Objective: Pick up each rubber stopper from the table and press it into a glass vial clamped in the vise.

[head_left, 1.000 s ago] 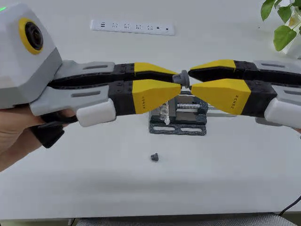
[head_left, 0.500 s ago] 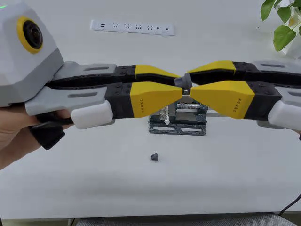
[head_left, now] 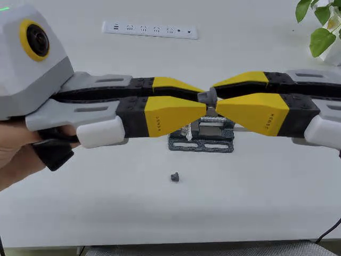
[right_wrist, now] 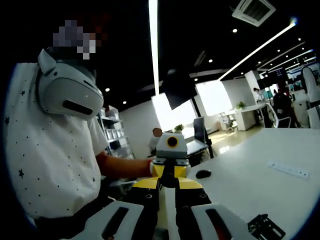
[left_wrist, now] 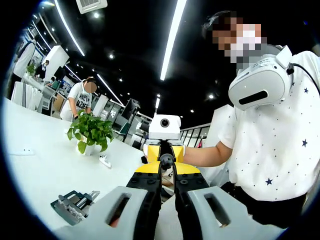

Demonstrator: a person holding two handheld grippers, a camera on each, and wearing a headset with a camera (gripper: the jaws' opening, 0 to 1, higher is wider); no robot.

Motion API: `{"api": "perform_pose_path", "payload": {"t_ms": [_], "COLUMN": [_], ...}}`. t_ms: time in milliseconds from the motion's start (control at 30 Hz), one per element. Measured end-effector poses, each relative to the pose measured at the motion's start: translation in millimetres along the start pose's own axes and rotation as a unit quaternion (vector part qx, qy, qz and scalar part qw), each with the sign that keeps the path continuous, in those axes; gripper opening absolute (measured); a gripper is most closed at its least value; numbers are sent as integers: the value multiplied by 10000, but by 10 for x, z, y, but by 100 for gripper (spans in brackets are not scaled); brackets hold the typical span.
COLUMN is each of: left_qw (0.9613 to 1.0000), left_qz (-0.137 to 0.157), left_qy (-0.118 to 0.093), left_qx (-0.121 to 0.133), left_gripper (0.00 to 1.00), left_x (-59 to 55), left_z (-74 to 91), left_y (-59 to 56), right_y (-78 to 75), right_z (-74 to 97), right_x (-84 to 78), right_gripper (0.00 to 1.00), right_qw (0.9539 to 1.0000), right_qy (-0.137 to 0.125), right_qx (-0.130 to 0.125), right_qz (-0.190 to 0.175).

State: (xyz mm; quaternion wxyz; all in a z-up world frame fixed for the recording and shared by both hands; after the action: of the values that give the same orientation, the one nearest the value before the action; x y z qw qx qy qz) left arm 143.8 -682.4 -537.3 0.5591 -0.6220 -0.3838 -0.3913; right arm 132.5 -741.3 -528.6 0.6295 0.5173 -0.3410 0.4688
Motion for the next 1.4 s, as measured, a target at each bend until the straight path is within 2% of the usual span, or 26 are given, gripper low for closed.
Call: {"api": "perform_pose_path", "payload": {"t_ms": [167,433,933,1167,1267,1400], "left_qw": [9999,10000,9999,9996,9990,9965], "left_qz": [83,82,62,19,0,-103], "left_qy": [-53,-25,41,59,92,295], "left_qx": [-111,-50,141,285,442,778], "left_gripper": [4,5,5,6,11,18], "left_x": [3,-25,-87,-112,-138,-233], "left_z": [1,10,46,85,124,185], "left_y": [-34,-21,35,75,118,206], "right_y": [30,15,-53,-111,-175,-307], "right_z": [-13,-38,-71,-53,-18,28], "right_x": [9,-15,-71,-72,-72,-99], "right_gripper": [7,6,6,6,6,6], "right_qw": [10000,9998,9997,9993,9989,9974], "right_qy": [-3,87,228,341,391,553], "right_qx": [84,-25,-114,-163,-254,-451], "right_qz": [41,159,65,55,26,-61]}}
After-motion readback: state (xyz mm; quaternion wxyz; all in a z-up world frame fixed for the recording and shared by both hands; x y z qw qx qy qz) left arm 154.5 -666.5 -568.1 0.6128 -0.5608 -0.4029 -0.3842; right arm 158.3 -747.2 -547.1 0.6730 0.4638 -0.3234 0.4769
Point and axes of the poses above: the centre of the closed fingertips' face, and the gripper's own axes: z roughly backward along the fingers, y roughly to its left, x roughly out of its top, the point moved 3 cm from there along z, roughly backward along the fingers, and after that the axes turned 12 degrees about y, right-handed, at the moved point
